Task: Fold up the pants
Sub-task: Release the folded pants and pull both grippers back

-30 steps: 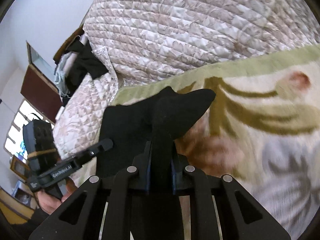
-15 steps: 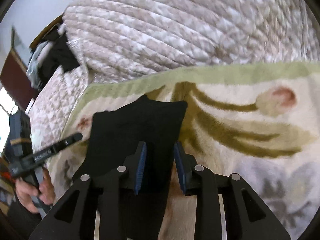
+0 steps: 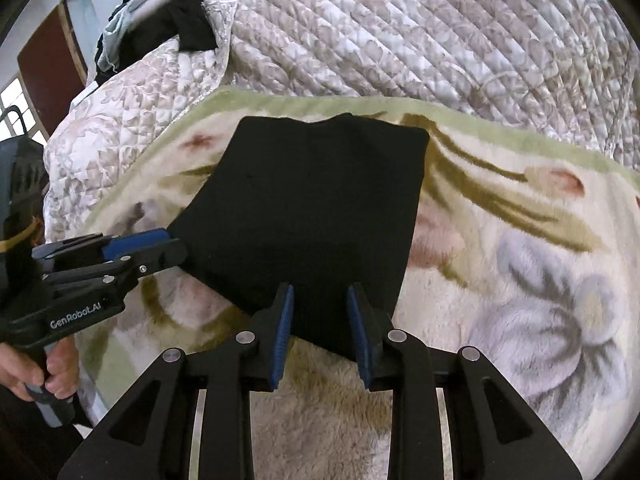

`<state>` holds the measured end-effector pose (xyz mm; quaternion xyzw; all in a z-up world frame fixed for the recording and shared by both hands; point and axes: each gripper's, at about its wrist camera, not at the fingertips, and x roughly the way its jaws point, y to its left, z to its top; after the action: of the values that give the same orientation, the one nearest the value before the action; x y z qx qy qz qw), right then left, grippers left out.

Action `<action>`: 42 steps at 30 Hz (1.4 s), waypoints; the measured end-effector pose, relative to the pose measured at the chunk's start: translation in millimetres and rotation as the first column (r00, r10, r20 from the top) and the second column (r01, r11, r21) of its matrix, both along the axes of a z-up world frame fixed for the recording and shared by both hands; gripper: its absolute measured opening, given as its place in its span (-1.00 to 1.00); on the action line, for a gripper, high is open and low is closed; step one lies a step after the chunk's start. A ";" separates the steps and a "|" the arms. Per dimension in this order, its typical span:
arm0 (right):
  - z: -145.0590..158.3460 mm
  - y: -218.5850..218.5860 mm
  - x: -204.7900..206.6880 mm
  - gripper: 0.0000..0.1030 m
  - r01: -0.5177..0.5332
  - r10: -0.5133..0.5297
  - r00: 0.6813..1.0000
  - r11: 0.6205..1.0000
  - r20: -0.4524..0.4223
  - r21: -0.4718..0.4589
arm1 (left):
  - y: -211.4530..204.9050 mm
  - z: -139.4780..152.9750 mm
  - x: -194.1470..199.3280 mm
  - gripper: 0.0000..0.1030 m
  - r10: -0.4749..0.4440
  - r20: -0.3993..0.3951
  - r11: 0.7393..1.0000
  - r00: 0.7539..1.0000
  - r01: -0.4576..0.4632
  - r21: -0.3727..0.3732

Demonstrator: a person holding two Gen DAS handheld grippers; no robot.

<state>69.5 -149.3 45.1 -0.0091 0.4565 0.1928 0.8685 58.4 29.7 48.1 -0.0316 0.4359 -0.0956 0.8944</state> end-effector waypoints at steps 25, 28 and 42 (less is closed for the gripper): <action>-16.1 -10.9 -41.9 -0.40 0.046 -0.047 0.999 0.999 -0.024 -0.017 | -8.4 -21.7 -32.2 -0.29 0.077 -0.054 0.992 0.996 -0.071 0.100; -15.6 -8.2 -41.8 -0.40 0.041 -0.042 0.999 0.999 -0.013 -0.023 | -7.5 -20.9 -30.5 -0.28 0.085 -0.054 0.992 0.995 -0.079 0.097; 1.2 -9.1 -28.6 -0.52 0.090 -0.092 0.992 0.996 0.086 0.029 | -2.8 -9.3 -11.0 -0.41 0.115 -0.014 0.993 0.993 -0.115 0.033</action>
<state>40.9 -158.5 46.3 0.0142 0.4158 0.1583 0.8955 47.4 26.9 38.8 -0.0431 0.4419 -0.0366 0.8953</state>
